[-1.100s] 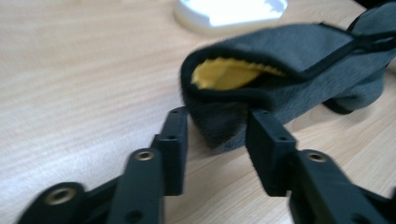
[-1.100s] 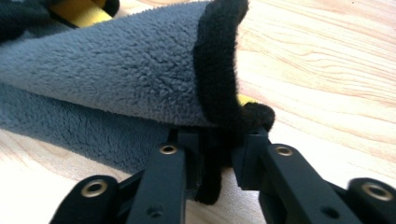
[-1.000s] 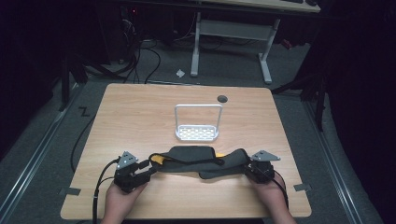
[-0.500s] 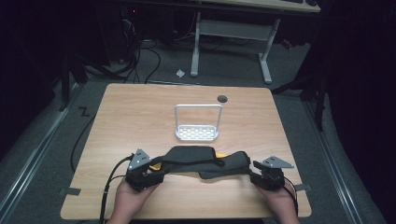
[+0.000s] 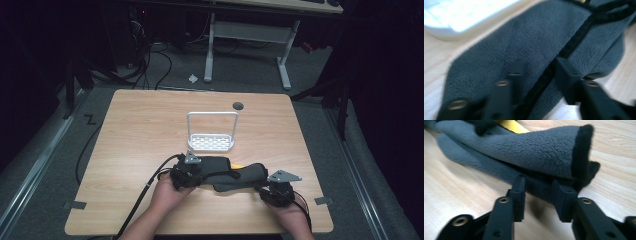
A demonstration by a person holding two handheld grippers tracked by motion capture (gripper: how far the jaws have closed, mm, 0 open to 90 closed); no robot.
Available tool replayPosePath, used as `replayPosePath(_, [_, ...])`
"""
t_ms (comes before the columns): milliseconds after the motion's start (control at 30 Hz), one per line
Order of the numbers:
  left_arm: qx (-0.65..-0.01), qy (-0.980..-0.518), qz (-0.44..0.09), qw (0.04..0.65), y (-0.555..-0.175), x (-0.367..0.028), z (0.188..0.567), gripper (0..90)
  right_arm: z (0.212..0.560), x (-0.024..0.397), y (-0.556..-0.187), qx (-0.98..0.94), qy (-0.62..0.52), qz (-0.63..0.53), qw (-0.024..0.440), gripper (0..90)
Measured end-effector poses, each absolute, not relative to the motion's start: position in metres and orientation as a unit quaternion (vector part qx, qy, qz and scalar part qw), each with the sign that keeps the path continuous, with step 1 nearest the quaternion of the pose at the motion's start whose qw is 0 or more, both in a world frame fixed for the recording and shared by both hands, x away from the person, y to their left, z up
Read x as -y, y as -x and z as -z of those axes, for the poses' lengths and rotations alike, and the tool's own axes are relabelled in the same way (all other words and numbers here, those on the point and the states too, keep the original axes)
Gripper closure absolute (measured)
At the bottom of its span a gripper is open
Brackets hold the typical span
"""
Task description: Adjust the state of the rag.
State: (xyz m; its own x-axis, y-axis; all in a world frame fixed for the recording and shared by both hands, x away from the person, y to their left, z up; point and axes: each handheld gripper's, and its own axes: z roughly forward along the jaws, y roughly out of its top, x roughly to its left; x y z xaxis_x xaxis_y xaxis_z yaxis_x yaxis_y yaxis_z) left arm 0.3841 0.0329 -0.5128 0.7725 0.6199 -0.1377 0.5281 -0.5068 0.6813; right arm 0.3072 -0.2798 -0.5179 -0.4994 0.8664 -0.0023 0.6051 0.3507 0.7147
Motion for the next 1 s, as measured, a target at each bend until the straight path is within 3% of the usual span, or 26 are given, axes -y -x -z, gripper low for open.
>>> replayPosePath(33, [-0.331, -0.867, -0.064, 0.368, -0.385, -0.033, 0.515, 70.3, 0.518, 0.28, -0.307, -0.798, -0.461, -0.335, 0.195, 72.3])
replayPosePath(67, [-0.334, -0.865, -0.068, 0.369, -0.385, -0.033, 0.515, 79.9, 0.52, 0.275, -0.313, -0.805, -0.456, -0.323, 0.2, 78.1])
replayPosePath(133, [-0.344, -0.86, -0.069, 0.37, -0.384, -0.035, 0.513, 84.7, 0.52, 0.273, -0.316, -0.806, -0.456, -0.321, 0.2, 82.0])
replayPosePath(200, [-0.351, -0.851, -0.059, 0.387, -0.378, -0.041, 0.508, 85.3, 0.52, 0.268, -0.326, -0.81, -0.453, -0.306, 0.213, 85.8])
replayPosePath(500, [-0.371, -0.818, -0.035, 0.438, -0.356, -0.081, 0.5, 86.0, 0.522, 0.271, -0.379, -0.796, -0.472, -0.296, 0.237, 85.2])
replayPosePath(600, [-0.384, -0.808, -0.035, 0.444, -0.354, -0.094, 0.506, 85.9, 0.519, 0.268, -0.385, -0.792, -0.479, -0.302, 0.229, 77.7])
replayPosePath(700, [-0.397, -0.79, -0.036, 0.466, -0.354, -0.107, 0.509, 85.9, 0.509, 0.274, -0.36, -0.789, -0.473, -0.315, 0.235, 69.5])
replayPosePath(867, [-0.391, -0.793, -0.034, 0.466, -0.353, -0.109, 0.508, 85.9, 0.483, 0.285, -0.333, -0.765, -0.474, -0.357, 0.251, 63.7])
replayPosePath(1000, [-0.389, -0.796, -0.036, 0.462, -0.352, -0.107, 0.509, 85.9, 0.468, 0.276, -0.343, -0.757, -0.468, -0.378, 0.254, 56.8])
